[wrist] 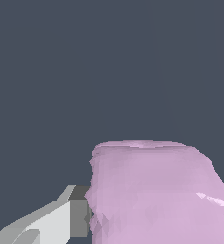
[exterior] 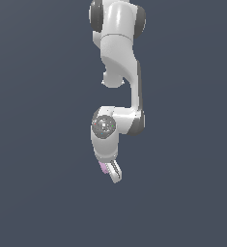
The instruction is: Pick up the object and move it to a goal position.
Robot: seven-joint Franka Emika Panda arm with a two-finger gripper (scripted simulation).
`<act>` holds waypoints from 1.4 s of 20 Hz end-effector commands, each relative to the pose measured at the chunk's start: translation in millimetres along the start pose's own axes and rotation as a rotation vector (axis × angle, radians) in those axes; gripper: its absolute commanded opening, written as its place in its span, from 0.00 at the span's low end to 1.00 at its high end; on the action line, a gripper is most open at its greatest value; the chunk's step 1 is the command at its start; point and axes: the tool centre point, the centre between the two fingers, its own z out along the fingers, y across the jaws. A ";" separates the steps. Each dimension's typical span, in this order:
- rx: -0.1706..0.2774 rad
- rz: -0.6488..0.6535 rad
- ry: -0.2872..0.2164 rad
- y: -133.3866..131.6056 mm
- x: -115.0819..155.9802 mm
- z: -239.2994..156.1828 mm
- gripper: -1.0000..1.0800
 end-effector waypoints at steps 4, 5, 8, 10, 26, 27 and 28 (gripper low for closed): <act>0.000 0.000 0.000 3.0 0.0 -2.4 0.00; 0.000 0.000 0.000 4.4 -0.1 -3.4 0.00; 0.000 0.000 0.000 10.1 -0.2 -7.5 0.00; 0.000 0.000 0.000 15.3 -0.3 -11.2 0.00; 0.001 0.000 -0.002 102.8 -2.1 -73.7 0.00; 0.002 0.000 -0.003 110.3 -2.2 -79.0 0.00; 0.002 0.000 -0.003 117.9 -2.3 -84.6 0.00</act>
